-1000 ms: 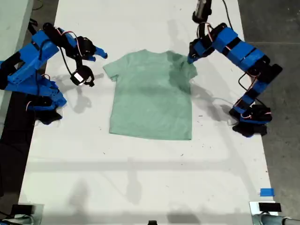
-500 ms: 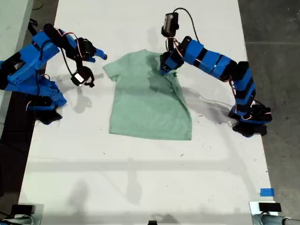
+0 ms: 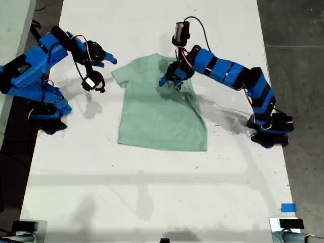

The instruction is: Fold t-shirt

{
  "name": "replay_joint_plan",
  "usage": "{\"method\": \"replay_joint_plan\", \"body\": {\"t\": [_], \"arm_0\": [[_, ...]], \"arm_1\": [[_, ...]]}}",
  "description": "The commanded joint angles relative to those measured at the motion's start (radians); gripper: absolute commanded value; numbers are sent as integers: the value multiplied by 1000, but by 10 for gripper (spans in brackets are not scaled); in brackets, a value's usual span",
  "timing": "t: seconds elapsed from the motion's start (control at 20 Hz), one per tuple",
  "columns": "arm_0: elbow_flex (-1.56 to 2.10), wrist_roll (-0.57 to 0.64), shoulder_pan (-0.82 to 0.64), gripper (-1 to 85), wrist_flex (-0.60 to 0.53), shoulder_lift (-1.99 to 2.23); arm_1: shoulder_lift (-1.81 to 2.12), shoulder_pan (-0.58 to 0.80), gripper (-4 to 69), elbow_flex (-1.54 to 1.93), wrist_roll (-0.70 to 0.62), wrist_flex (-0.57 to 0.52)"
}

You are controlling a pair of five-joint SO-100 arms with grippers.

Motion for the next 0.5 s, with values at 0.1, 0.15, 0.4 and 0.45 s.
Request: {"method": "replay_joint_plan", "body": {"t": [0.1,0.15,0.4,0.45], "arm_0": [[-46,28,-49,230,-92,-155],[-57,34,-58,230,-106,-196],[-193,46,-86,232,-126,-457],[-216,46,-89,234,-127,-491]], "arm_1": [[293,-25,218,-37,-18,166],[321,-34,213,-18,-17,184],[373,-72,183,26,-6,219],[373,-75,179,26,-6,221]]}}
